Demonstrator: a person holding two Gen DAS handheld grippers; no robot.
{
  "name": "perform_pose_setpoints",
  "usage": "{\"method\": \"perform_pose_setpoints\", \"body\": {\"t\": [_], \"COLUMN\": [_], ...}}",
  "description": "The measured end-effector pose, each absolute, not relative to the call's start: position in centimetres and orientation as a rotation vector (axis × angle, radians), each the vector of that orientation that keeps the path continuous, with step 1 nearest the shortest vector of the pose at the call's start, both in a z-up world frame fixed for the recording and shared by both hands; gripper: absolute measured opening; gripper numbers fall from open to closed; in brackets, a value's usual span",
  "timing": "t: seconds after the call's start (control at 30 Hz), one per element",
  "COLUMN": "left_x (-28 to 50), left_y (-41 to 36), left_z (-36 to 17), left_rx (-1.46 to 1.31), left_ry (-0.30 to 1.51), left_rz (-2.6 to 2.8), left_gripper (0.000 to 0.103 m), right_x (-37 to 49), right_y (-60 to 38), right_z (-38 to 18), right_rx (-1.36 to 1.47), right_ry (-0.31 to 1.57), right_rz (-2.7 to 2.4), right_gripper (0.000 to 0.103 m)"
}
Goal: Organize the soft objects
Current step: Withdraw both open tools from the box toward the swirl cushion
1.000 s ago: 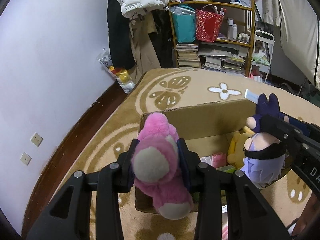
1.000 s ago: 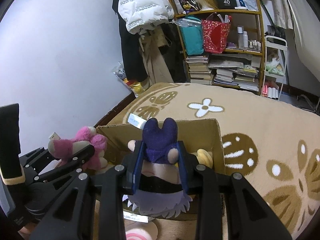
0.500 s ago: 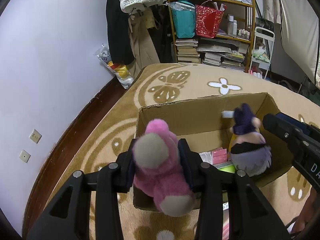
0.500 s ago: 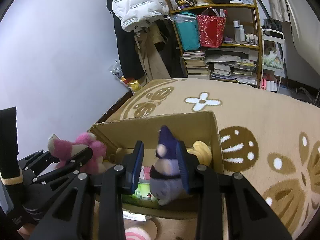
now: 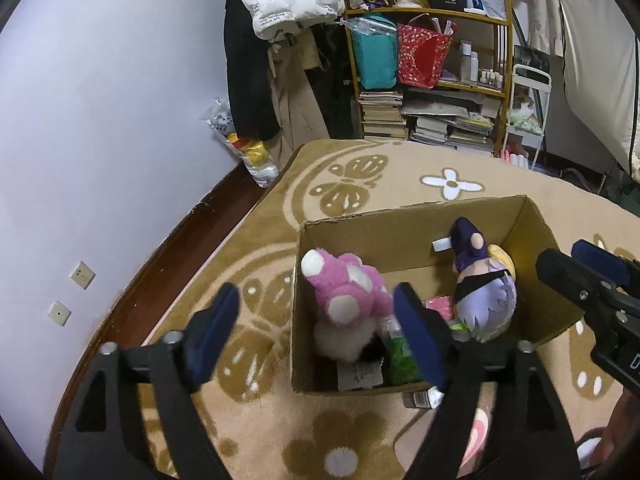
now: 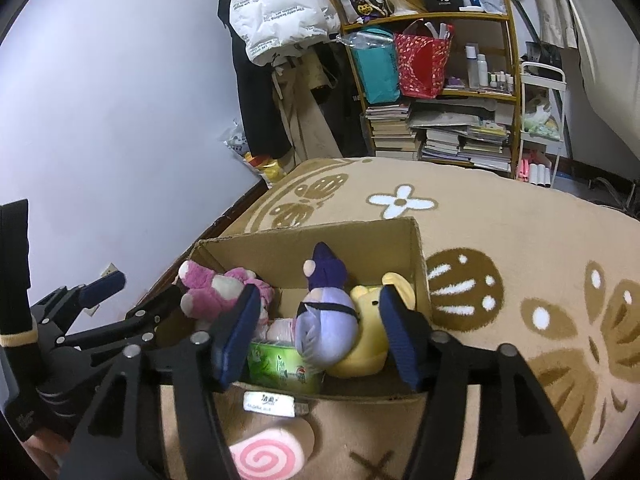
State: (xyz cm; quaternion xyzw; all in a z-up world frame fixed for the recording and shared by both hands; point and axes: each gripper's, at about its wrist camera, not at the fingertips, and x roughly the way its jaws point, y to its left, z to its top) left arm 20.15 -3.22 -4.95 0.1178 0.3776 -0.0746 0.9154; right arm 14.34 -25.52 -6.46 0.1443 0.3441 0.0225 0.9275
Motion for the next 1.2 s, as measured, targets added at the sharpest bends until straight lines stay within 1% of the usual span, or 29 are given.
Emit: {"method": "perform_pose_setpoints", "body": {"t": [0.03,0.07,0.1,0.17,0.27,0.6,1.2], "left_x": [20.0,19.9,19.7,19.3,19.0,17.4,15.5], "left_y": [-3.0,-2.7,-2.6,-2.1,-1.2,0.3,-0.8], "left_z": [-4.8,-4.8,-4.6,-4.5,-4.3,-4.0,-6.8], "left_rx": [0.239,0.239,0.240,0.238,0.213,0.192,0.243], "left_ry": [0.776,0.771,0.765,0.757,0.763,0.786,0.855], "left_rz": [-0.143,-0.131,-0.114,-0.092,-0.073,-0.071,-0.107], "left_gripper": [0.094,0.096,0.098,0.100,0.101,0.102,0.102], "right_x": [14.1,13.9,13.8,13.3,12.7,11.1,9.9], "right_y": [-25.5,-25.5,-25.5,-25.5,-25.6,-25.1,-23.2], "right_z": [-6.4,-6.3,-6.2,-6.1,-5.9,-5.9,-9.9], "right_rx": [0.295,0.292,0.290,0.291,0.293,0.287,0.248], "right_ry": [0.708,0.714,0.718,0.722,0.724,0.754,0.847], "right_rz": [0.039,0.031,0.028,0.024,0.014,0.017,0.056], "right_gripper": [0.074,0.078,0.081,0.092,0.103,0.103,0.103]}}
